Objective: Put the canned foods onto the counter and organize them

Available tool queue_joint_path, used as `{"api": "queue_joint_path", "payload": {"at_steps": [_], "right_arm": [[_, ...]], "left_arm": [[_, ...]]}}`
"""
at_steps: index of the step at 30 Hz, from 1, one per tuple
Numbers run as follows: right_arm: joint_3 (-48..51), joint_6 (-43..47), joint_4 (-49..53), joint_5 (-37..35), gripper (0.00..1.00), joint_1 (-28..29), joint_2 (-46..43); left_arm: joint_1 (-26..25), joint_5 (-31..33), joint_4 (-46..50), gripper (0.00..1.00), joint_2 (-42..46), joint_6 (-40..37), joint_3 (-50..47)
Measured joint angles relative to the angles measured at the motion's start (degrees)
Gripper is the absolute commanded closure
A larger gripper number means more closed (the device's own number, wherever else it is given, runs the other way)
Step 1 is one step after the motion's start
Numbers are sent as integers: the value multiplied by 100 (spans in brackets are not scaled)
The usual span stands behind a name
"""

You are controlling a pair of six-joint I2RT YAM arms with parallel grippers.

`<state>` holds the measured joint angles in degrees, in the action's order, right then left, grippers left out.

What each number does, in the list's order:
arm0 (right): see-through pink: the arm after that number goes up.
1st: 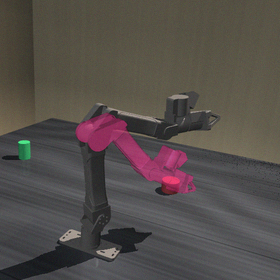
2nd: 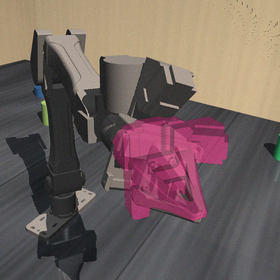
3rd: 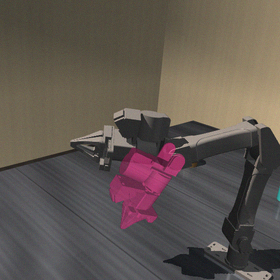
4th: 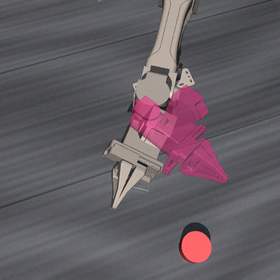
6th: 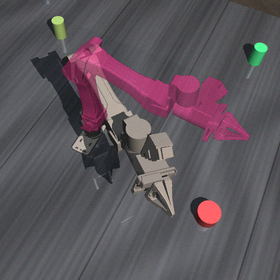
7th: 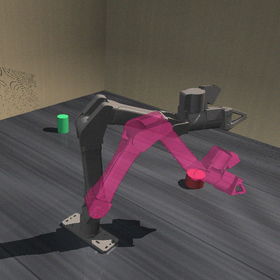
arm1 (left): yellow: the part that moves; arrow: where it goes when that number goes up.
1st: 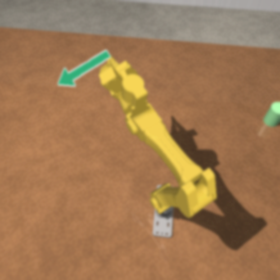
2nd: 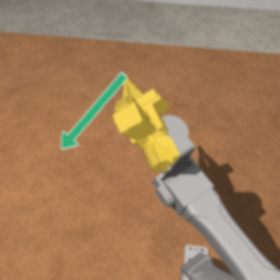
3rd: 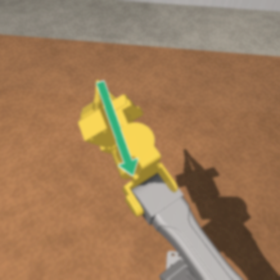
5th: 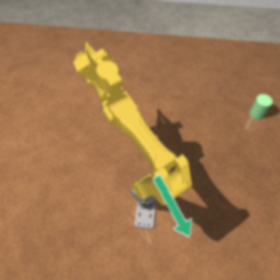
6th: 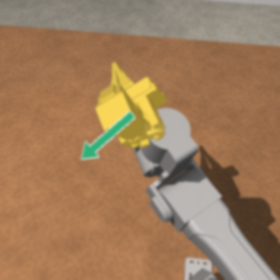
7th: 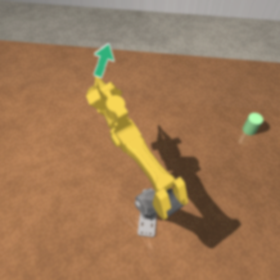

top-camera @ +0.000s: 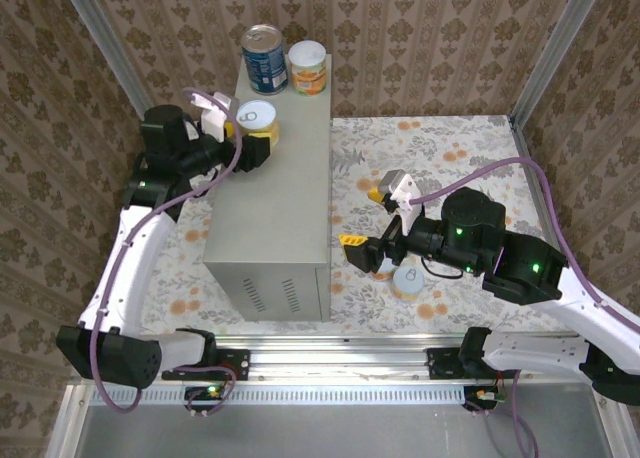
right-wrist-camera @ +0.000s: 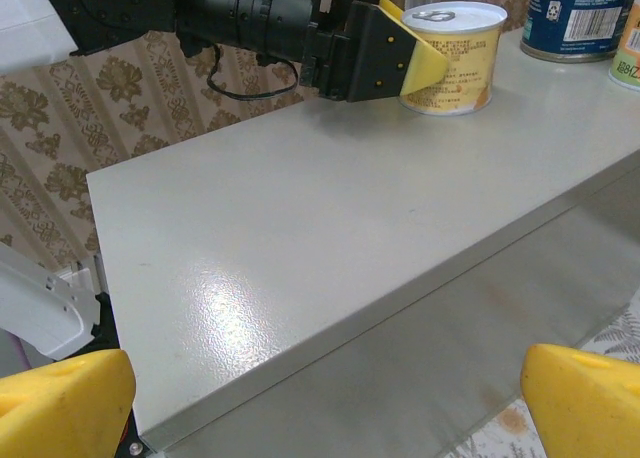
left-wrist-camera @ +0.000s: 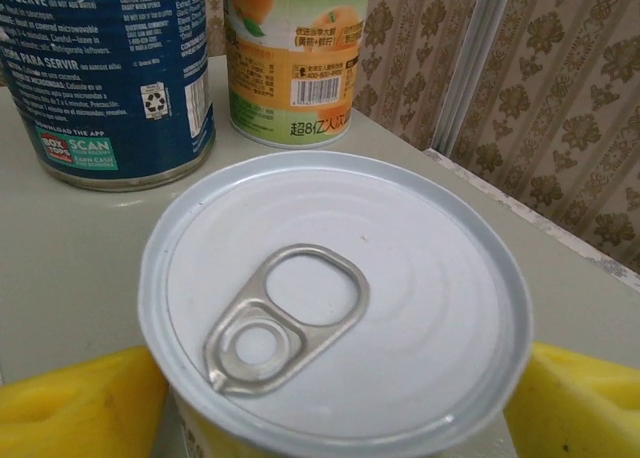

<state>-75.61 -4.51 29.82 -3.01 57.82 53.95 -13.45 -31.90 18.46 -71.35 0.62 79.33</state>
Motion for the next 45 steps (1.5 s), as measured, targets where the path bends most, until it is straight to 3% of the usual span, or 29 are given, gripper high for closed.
{"api": "queue_joint_path", "payload": {"at_steps": [17, 45], "right_arm": [[0, -17, 0, -4, 0, 0, 0], [111, -17, 0, -98, 0, 0, -195]], "left_arm": [[0, 61, -485, 25, -433, -22, 81], [0, 195, -673, 26, -1259, -68, 745]]}}
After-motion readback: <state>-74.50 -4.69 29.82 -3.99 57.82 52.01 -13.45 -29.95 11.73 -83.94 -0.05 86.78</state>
